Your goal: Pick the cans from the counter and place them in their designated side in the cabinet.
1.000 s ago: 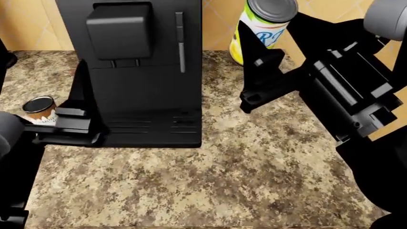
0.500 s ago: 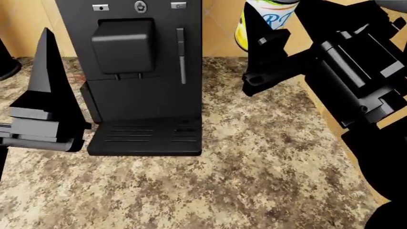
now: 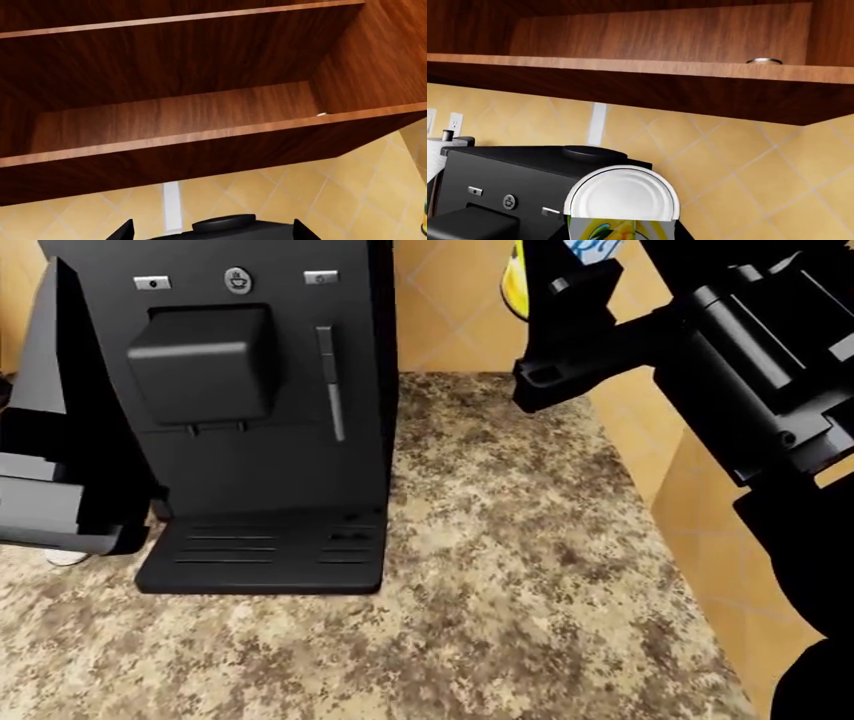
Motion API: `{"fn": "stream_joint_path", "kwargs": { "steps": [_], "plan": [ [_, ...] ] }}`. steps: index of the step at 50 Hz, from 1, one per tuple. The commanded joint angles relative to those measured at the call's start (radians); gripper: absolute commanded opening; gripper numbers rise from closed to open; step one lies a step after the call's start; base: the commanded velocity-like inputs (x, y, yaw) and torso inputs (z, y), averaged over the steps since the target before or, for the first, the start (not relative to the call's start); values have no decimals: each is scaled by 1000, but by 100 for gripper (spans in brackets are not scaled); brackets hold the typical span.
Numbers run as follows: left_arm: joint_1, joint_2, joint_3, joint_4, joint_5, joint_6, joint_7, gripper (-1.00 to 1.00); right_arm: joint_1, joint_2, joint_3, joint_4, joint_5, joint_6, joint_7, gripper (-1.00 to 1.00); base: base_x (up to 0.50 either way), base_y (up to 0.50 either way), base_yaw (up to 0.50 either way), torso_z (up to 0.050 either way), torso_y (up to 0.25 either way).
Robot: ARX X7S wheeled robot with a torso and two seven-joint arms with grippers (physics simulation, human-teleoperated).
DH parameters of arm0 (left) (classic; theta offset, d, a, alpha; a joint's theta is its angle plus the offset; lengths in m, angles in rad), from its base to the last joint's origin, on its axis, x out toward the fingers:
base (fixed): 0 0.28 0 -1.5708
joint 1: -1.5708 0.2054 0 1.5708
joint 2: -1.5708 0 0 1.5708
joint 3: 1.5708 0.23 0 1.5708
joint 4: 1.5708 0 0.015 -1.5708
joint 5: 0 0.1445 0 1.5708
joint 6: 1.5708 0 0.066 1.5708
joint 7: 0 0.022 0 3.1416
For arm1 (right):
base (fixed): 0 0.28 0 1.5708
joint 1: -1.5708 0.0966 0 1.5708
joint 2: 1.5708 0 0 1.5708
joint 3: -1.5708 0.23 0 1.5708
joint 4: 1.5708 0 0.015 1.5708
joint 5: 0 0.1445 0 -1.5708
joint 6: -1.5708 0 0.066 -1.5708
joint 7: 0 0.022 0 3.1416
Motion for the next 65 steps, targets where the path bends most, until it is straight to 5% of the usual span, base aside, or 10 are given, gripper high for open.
{"fn": "stream_joint_path", "kwargs": {
  "steps": [1,36,65],
  "plan": [
    [-96,-35,109,-1,-1,41,-19,100,0,4,-12,-4,-16,-9,-10,-100,86,0,0,50,0],
    [-144,-99,255,-7,61,138,-53,100,-9,3,-50,0,-33,-51,-23,-100,94,-80,0,50,0],
    [-218,-136,367,0,95,177,-75,100,184,-9,-41,26,185,-57,241,-100,0,0,0,0,0]
  ]
}}
